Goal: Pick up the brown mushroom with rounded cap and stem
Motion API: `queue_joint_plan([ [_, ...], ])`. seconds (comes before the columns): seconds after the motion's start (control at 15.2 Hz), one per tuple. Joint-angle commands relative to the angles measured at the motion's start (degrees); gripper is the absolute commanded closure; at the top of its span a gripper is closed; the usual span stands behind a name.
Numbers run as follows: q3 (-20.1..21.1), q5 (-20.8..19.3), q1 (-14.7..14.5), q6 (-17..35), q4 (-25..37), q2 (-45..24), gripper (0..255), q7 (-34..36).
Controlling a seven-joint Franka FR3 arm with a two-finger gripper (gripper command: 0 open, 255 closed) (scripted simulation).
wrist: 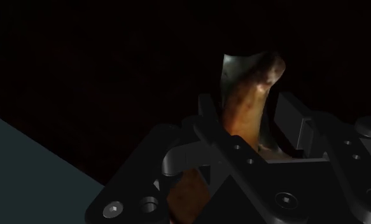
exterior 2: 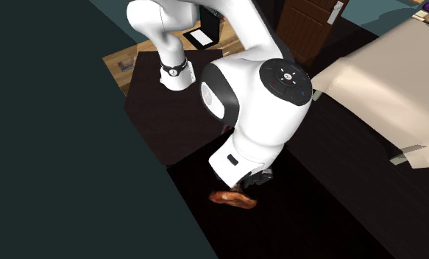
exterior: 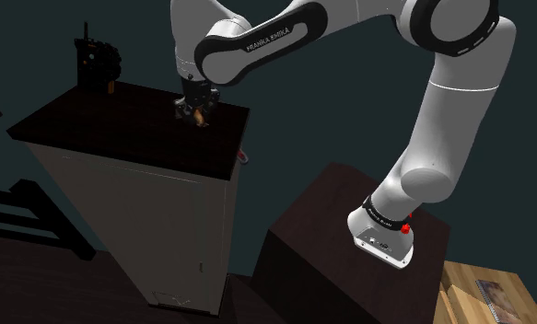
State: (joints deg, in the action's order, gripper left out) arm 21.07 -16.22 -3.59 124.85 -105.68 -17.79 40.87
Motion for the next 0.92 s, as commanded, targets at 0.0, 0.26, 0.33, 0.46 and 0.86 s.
queue_joint_plan([
  [0.0,0.17,0.45,0.08,-1.19,0.62,0.65,255,-0.38],
  [0.26,0.45,1.30,0.22,-3.77,2.13,1.88,255,-1.17],
  [0.33,0.51,1.50,0.25,-4.43,2.54,2.16,255,-1.36],
  [0.46,0.63,1.87,0.30,-5.75,3.41,2.68,255,-1.72],
  [0.86,0.83,2.56,0.36,-8.56,5.39,3.64,255,-2.43],
])
